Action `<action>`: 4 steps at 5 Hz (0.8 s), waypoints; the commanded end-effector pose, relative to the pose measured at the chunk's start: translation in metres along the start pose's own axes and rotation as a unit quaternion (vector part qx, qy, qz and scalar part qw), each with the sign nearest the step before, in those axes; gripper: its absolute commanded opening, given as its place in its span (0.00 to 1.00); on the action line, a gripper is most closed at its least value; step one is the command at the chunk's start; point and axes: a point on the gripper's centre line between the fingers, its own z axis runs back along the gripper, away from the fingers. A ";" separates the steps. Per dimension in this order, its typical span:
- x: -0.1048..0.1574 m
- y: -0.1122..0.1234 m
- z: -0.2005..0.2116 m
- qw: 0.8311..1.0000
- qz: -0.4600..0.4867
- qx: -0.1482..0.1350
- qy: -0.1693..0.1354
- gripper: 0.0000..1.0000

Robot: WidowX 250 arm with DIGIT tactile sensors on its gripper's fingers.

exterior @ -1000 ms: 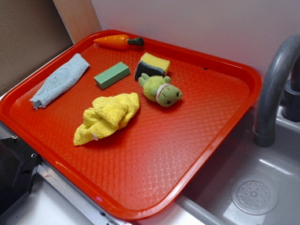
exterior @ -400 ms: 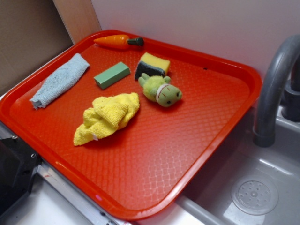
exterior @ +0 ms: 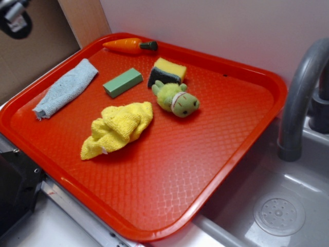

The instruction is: Grab the green block.

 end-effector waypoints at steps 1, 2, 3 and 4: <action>0.040 0.025 -0.050 0.999 -0.039 -0.026 -0.005 1.00; 0.054 0.043 -0.086 0.997 -0.039 -0.059 0.012 1.00; 0.061 0.048 -0.110 0.995 -0.042 -0.086 0.030 1.00; 0.068 0.046 -0.126 0.995 -0.042 -0.072 0.052 1.00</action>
